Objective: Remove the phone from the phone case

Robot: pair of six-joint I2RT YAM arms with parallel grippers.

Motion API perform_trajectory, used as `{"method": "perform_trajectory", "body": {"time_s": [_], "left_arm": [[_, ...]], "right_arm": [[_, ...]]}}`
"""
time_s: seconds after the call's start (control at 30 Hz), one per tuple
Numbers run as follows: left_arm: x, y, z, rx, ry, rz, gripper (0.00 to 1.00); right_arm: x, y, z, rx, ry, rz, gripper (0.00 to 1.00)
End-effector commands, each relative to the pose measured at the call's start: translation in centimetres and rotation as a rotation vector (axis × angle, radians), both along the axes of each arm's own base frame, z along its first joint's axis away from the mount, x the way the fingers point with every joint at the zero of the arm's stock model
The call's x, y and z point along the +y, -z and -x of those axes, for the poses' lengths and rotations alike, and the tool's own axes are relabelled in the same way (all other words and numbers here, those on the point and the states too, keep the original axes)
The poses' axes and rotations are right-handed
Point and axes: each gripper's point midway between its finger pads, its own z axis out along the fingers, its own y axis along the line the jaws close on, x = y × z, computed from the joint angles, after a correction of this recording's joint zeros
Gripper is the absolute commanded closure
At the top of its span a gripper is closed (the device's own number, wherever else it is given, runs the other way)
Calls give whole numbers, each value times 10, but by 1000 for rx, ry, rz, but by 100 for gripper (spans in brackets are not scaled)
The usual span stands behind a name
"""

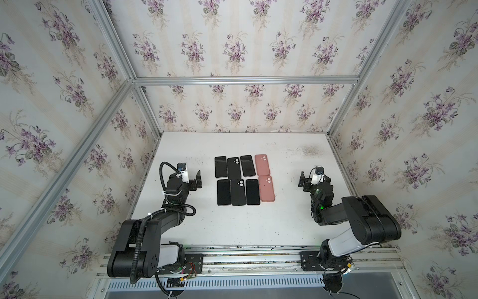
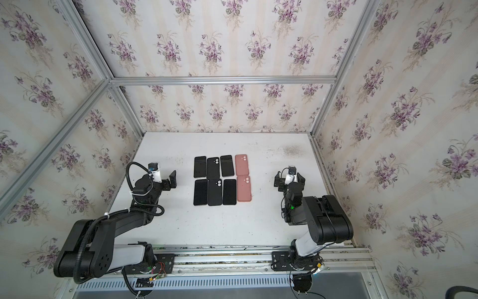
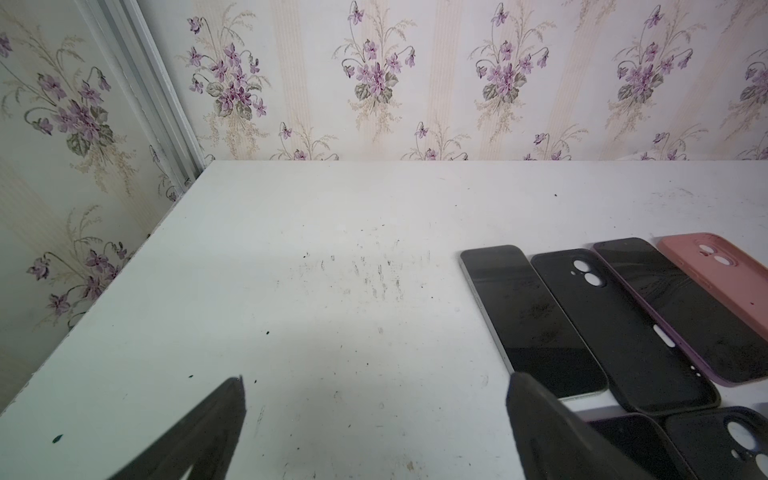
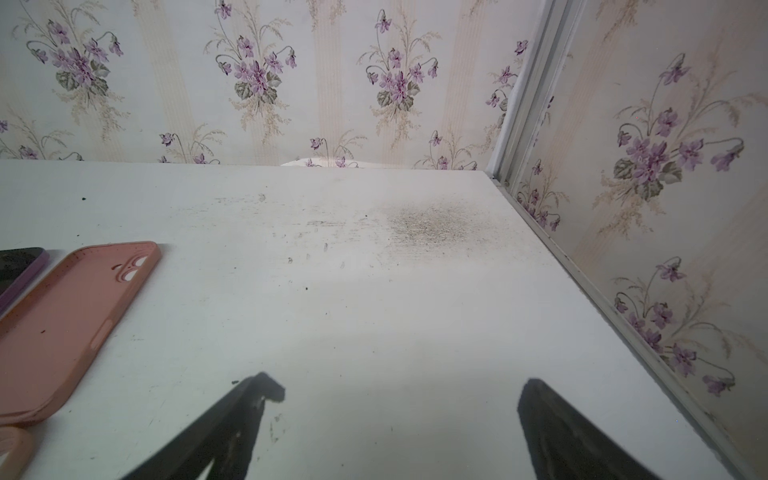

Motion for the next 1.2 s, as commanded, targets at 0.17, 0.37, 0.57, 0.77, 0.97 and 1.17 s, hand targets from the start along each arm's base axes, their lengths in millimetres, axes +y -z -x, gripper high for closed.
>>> {"method": "perform_trajectory", "body": {"time_s": [0.17,0.37,0.57,0.77,0.97,1.17], "left_arm": [[1,-10,-3,-39,-2,-11,0],[1,-10,-3,-39,-1,-11,0],[1,-10,-3,-39,-1,-13,0],[1,-10,-3,-39,-2,-11,0],[1,-10,-3,-39,-2,-10,0],[1,-10,-3,-39,-1,-11,0]], "right_arm": [[8,10,-22,127,-39,-8,0],[8,11,-21,131,-40,-9,0],[8,10,-22,128,-40,-8,0],[9,11,-21,130,-41,-8,0],[19,11,-23,138,-106,1,0],[20,15,-21,156,-110,-3,0]]}}
